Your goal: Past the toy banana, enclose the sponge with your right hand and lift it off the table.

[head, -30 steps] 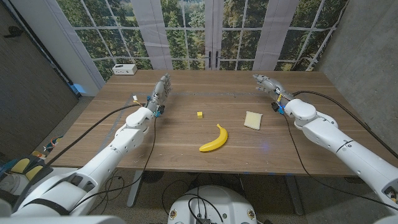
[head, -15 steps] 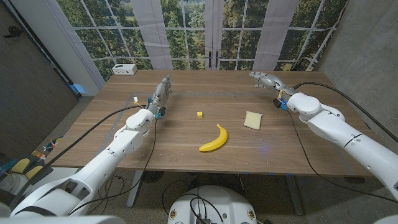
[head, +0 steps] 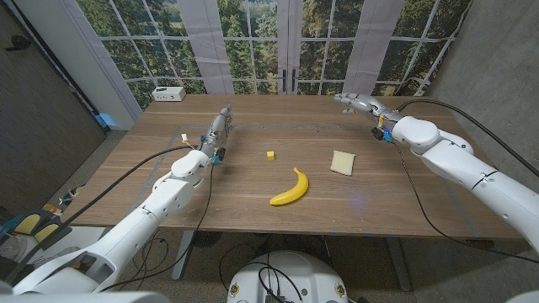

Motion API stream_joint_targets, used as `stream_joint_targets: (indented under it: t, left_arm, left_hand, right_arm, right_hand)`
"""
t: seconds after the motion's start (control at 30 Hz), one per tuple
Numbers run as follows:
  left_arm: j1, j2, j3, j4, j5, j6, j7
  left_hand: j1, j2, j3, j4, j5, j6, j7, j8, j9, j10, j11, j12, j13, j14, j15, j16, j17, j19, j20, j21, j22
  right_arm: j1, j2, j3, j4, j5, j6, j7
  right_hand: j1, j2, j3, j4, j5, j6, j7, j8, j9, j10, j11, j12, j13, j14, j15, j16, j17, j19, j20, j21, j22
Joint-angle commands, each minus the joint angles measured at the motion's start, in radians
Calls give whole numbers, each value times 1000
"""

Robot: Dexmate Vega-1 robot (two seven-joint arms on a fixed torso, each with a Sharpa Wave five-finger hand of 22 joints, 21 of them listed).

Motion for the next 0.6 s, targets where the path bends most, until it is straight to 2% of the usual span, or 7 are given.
stream_joint_targets:
  t: [0.03, 0.1, 0.5, 0.6]
  left_arm:
    - [41, 18, -3, -81, 10, 38, 63]
    - [46, 17, -4, -88, 10, 36, 66]
    - [87, 25, -9, -146, 13, 50, 110]
    - [101, 17, -10, -150, 19, 30, 121]
  left_hand:
    - [3, 23, -5, 2, 4, -59, -2, 2, 6, -52, 7, 6, 2, -88, 6, 2, 4, 0, 8, 3, 1]
    - [3, 23, -5, 2, 4, -57, -1, 2, 6, -49, 17, 6, 2, -86, 6, 2, 4, 0, 9, 2, 1]
    - [2, 23, -8, 3, 5, -50, 0, 1, 6, -34, 18, 7, 2, -77, 10, 1, 4, 9, 13, 1, 1]
    - [2, 23, -8, 3, 5, -48, 0, 1, 6, -32, 19, 7, 2, -75, 12, 1, 4, 10, 13, 1, 1]
  right_arm:
    - [36, -33, -9, 7, -46, 35, 58]
    - [37, -40, -8, 3, -52, 37, 65]
    - [19, -87, 12, -31, -79, 58, 87]
    - [-1, -105, 26, -48, -88, 73, 76]
  right_hand:
    - [10, -4, -1, -7, -3, 9, -2, 5, 5, 9, 0, 4, 6, 12, -3, 9, 3, 11, 3, 9, 5]
    - [11, -4, -1, -8, -3, 9, -1, 4, 5, 11, -1, 4, 6, 13, -2, 9, 3, 12, 2, 9, 5]
    - [9, -6, -2, -10, -3, 14, -4, 3, 5, 15, -2, 3, 6, 18, -9, 8, 3, 17, 4, 9, 5]
    - [7, -7, -2, -11, -3, 30, -5, 6, 5, 34, -2, 8, 6, 30, -15, 10, 4, 29, -6, 13, 5]
